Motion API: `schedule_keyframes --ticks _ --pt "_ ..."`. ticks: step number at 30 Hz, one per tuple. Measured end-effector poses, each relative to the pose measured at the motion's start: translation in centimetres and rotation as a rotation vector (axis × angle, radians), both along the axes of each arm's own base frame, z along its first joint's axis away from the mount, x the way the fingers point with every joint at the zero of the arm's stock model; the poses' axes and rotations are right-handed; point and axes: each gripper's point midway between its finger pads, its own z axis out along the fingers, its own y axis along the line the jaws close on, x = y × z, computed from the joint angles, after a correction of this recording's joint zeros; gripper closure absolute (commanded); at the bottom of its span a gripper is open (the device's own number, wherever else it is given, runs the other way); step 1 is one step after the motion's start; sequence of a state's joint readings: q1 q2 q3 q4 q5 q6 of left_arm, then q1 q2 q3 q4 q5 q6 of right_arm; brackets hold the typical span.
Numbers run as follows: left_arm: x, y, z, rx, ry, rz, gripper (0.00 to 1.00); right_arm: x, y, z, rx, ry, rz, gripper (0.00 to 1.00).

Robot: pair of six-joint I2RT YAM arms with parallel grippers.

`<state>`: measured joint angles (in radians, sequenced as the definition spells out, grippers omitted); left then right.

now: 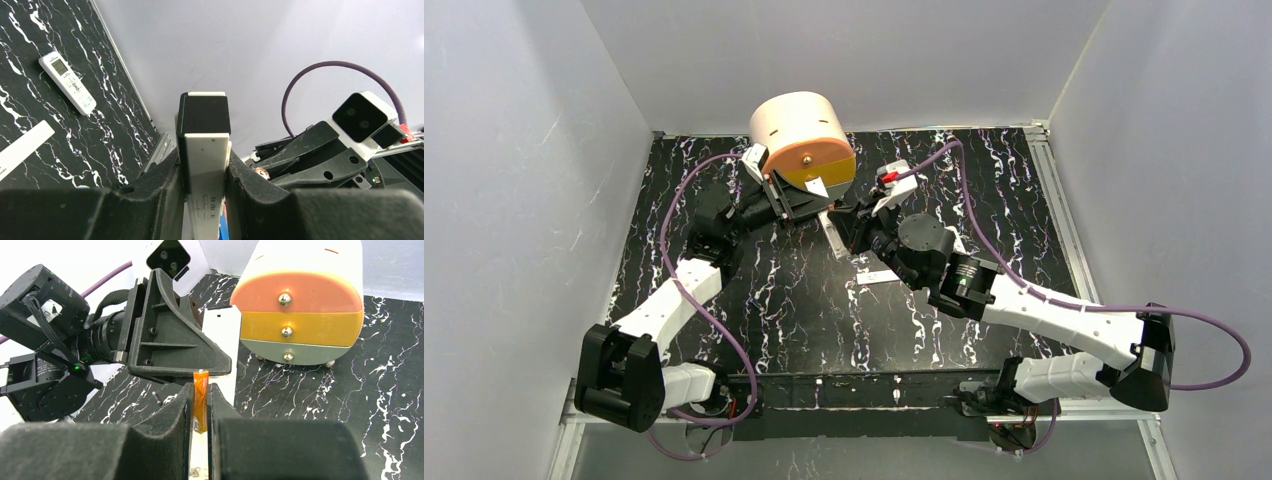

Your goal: Load the batteries into the remote control

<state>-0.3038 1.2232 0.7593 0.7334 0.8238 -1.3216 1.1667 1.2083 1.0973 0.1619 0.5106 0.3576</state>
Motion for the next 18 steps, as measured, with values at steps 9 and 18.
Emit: schedule_keyframes --ticks 9,18 --pt "0.0 0.0 0.5 -0.021 0.008 0.003 1.0 0.0 0.7 -1.0 -0.022 0.007 0.008 0.82" --pt "0.3 0.2 -0.4 -0.035 0.061 0.028 1.0 -0.6 0.9 -2.3 -0.038 0.02 0.019 0.82"
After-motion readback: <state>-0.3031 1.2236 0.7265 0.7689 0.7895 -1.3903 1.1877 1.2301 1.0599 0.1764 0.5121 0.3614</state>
